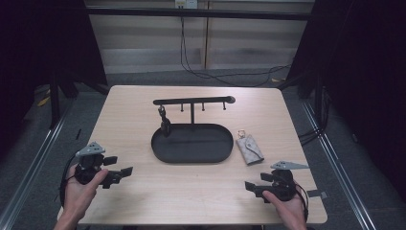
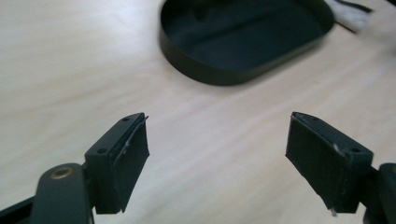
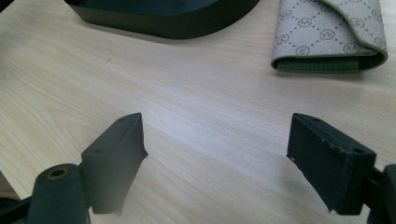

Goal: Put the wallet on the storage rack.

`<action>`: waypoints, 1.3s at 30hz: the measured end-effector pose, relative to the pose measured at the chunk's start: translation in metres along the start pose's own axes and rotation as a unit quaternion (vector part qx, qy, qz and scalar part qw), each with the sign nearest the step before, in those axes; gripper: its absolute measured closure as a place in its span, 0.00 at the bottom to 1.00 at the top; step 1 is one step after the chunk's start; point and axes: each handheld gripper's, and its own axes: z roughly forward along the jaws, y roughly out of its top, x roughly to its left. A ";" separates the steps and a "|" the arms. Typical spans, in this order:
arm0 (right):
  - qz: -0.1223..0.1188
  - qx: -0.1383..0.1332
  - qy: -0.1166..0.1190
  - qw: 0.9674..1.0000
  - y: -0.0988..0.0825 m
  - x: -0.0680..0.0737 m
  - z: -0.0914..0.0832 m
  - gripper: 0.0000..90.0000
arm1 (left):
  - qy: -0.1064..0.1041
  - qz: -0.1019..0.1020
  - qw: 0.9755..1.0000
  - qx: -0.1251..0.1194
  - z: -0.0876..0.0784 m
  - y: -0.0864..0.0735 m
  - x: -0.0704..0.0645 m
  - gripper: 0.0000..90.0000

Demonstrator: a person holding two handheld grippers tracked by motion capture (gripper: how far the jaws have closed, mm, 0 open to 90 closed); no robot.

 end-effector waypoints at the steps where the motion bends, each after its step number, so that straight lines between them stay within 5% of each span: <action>1: 0.001 0.001 -0.003 1.000 0.000 0.000 0.000 0.21 | 0.006 0.007 1.000 -0.001 0.000 -0.003 -0.002 0.24; 6: 0.016 0.003 -0.008 1.000 0.005 -0.006 -0.005 0.21 | 0.020 0.006 1.000 -0.013 -0.001 -0.019 -0.010 0.24; 17: 0.026 0.003 -0.015 1.000 0.018 -0.013 -0.010 0.23 | -0.034 0.024 0.999 -0.006 0.001 -0.047 -0.041 0.26; 21: 0.028 0.001 -0.022 0.999 0.029 -0.017 -0.013 0.22 | -0.044 0.037 0.998 0.003 0.008 -0.048 -0.041 0.23; 25: 0.024 -0.004 -0.029 0.999 0.046 -0.022 -0.017 0.21 | -0.048 0.027 0.998 0.004 0.010 -0.048 -0.038 0.21; 39: -0.006 0.073 -0.054 0.996 0.094 -0.023 0.004 0.19 | -0.049 0.026 0.998 0.007 0.006 -0.052 -0.037 0.24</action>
